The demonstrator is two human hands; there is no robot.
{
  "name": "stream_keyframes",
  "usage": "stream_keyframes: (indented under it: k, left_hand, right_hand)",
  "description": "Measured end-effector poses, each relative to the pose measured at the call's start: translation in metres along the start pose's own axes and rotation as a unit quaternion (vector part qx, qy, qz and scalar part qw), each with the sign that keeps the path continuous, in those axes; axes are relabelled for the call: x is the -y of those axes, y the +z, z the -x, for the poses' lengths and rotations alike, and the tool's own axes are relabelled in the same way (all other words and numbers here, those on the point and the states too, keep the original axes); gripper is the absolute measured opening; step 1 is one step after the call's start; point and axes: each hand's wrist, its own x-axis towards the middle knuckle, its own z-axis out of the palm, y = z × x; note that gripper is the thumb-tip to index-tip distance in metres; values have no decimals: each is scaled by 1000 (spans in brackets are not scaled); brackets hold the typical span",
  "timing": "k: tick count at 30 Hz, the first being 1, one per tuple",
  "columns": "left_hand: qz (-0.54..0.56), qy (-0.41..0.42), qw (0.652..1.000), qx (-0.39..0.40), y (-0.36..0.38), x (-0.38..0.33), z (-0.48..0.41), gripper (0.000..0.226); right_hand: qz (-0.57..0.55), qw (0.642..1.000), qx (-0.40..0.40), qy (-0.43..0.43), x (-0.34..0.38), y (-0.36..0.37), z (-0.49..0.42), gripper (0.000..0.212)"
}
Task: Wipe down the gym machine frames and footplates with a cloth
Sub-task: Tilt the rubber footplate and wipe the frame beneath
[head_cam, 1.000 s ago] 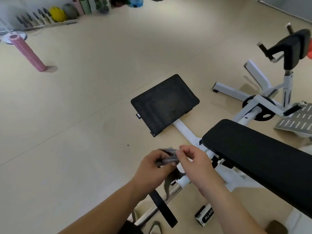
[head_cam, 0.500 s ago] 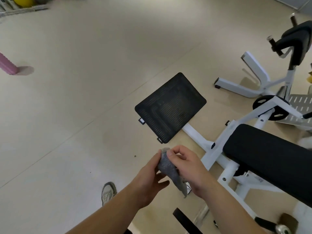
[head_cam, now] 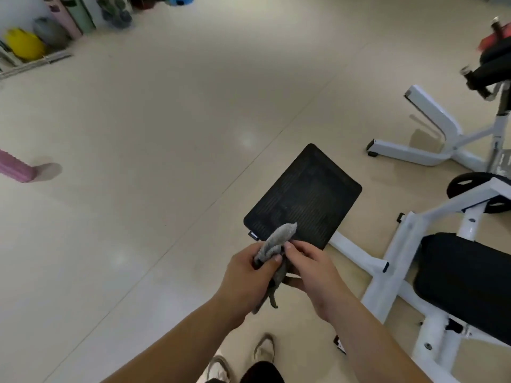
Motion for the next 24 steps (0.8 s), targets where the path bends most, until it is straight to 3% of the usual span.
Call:
stream_keyframes:
  k: [4, 8, 12, 14, 17, 19, 24]
  left_hand:
    - [-60, 19, 998, -5, 0, -35, -78, 13]
    - [-48, 17, 999, 9, 1, -79, -172, 14]
    - [7, -79, 993, 89, -6, -129, -246, 23]
    - [66, -156, 983, 72, -6, -157, -276, 34]
    - [30, -142, 986, 76, -8, -175, -334, 23]
    - [-49, -106, 990, 79, -6, -191, -384, 21]
    - [-226, -28, 956, 186, -27, -191, -529, 34]
  right_hand:
    - [-38, 999, -24, -16, 35, -18, -57, 17]
    - [-72, 997, 8, -18, 90, -26, -138, 18]
    - [-73, 997, 28, -5, 163, -37, -197, 20]
    - [-71, 996, 44, 7, 197, -45, -222, 22]
    - [-58, 997, 34, 25, 234, -56, -266, 25]
    - [-69, 997, -6, 30, 246, -58, -303, 25]
    - [-113, 963, -235, 69, 239, -38, -426, 17]
